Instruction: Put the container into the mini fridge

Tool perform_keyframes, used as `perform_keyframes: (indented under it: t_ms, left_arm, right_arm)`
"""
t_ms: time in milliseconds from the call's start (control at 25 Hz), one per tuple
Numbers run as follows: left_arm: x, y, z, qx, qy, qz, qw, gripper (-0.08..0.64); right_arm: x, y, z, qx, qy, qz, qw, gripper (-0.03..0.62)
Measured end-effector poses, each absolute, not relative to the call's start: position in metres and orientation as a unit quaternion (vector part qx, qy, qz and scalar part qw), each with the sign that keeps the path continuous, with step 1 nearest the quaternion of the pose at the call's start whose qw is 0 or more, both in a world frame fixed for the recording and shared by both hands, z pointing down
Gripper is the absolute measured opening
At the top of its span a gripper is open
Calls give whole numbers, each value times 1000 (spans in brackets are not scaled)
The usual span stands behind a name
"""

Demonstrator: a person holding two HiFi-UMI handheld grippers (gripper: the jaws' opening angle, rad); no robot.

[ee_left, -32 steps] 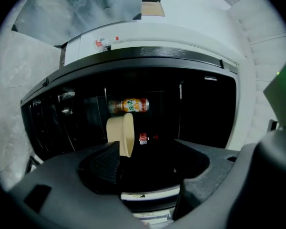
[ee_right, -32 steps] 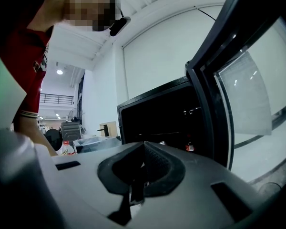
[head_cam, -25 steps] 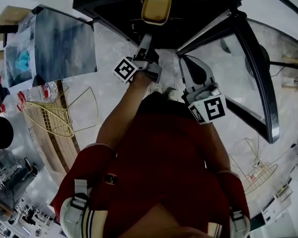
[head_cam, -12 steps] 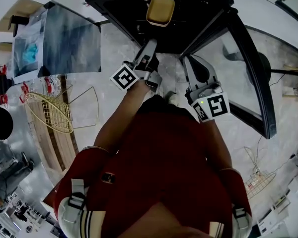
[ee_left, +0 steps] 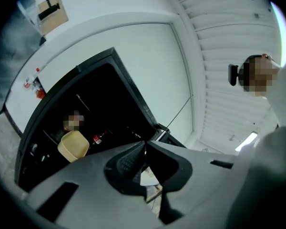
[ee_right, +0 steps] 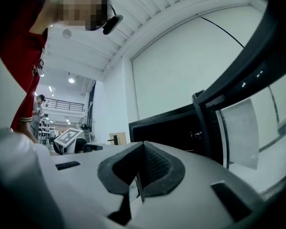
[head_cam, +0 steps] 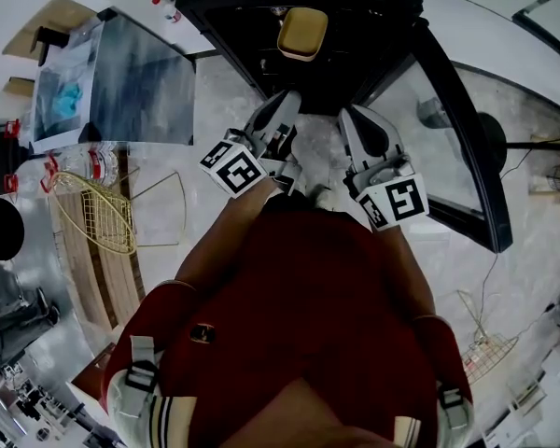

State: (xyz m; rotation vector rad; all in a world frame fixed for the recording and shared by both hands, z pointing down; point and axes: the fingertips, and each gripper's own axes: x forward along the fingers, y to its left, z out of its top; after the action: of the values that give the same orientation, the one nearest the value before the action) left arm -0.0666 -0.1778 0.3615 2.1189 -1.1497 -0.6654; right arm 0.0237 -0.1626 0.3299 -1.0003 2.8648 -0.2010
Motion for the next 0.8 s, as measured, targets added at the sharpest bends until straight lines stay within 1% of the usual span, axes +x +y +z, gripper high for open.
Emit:
perform_keyframes:
  t_ms: [240,440,800]
  left_arm:
    - [-46,-163,328,853,-432,-190,225,8]
    - [-31,-153,319,878,-435,-129,153,8]
    - [-18,-139,306,894,-432,-81,85,8]
  right_arm:
    - [24,-157,319,-327,941,-60,60,-2]
    - [27,-152,314,-329,940,-54,68,-2]
    - [28,-143,307,-328,940,-47,76,-2]
